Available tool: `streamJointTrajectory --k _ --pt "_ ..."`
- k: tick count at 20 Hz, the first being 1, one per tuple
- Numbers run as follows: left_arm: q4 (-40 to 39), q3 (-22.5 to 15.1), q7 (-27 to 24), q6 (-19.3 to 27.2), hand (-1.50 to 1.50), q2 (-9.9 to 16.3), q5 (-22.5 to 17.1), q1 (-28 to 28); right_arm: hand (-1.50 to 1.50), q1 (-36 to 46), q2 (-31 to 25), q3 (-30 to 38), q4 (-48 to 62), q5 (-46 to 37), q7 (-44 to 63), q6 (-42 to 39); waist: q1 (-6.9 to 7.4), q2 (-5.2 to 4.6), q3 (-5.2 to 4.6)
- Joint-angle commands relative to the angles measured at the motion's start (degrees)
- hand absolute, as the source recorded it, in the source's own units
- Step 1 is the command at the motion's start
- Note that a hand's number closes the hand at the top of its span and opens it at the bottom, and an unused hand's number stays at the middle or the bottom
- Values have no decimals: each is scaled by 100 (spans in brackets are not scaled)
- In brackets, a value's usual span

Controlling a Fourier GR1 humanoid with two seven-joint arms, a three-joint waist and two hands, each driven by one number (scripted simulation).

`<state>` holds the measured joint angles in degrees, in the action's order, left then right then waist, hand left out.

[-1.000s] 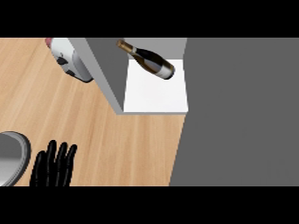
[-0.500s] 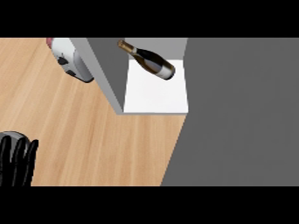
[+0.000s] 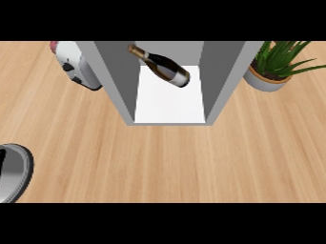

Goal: Pick up the wine, place it into the cabinet and close the cabinet

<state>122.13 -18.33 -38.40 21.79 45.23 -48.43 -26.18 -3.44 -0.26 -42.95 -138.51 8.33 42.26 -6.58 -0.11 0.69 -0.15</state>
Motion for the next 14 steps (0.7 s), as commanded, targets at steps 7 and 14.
streamJointTrajectory --k 7,14 --pt "-137 551 128 -610 -150 101 -283 -187 150 1081 16 -1527 3 -1414 -106 1583 48 -12 -5" --pt "-159 886 427 -1083 -150 219 -631 -118 150 2347 -2 -1305 646 -1646 -58 2494 136 -41 -9"
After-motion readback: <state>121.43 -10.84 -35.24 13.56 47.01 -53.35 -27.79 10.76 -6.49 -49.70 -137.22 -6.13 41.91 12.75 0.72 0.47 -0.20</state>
